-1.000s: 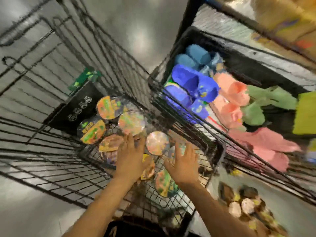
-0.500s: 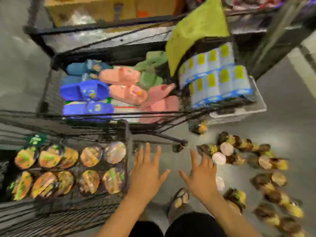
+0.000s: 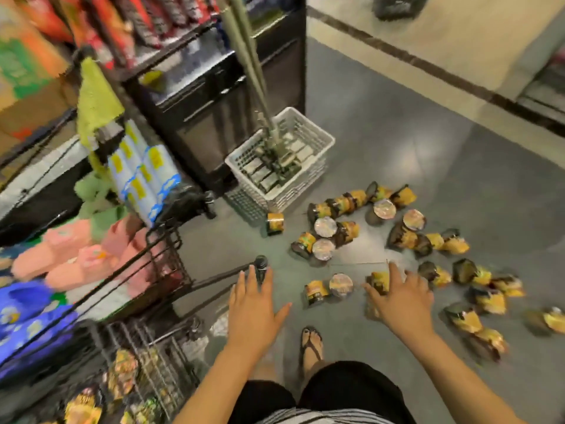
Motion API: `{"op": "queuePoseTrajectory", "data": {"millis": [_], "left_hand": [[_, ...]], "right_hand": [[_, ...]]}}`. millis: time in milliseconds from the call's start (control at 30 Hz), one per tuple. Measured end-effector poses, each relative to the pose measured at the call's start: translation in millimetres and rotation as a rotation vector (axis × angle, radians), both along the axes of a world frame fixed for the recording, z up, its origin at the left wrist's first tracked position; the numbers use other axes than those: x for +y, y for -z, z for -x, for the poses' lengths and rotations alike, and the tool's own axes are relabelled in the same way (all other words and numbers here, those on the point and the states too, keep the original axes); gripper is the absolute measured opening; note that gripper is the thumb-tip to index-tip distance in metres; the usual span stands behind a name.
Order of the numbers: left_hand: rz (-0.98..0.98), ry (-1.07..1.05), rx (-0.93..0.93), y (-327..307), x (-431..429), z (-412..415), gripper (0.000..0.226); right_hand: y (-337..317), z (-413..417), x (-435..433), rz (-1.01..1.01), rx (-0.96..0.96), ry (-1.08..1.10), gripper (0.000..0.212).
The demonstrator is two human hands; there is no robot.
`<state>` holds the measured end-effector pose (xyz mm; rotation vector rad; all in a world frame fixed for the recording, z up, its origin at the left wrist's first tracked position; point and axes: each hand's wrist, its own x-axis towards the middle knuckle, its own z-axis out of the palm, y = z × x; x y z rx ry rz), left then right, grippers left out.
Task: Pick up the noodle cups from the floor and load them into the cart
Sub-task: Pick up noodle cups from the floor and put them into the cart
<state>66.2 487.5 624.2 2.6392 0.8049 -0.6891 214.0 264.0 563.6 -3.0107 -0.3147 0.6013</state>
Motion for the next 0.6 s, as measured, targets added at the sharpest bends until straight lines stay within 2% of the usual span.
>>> {"op": "queuePoseTrajectory", "data": {"millis": [267, 433, 600], "left_hand": [[0.046, 0.172, 0.053, 31, -25, -51, 0.08], [0.074, 0.237, 0.1, 51, -29, -68, 0.078], [0.061, 0.343, 0.167, 66, -25, -91, 0.079]], "right_hand": [[18, 36, -83, 0.004, 0.172, 0.337, 0.08], [27, 45, -100, 0.074, 0.305, 0.365, 0.082], [28, 35, -108, 0.11, 0.34, 0.423, 0.082]]}}
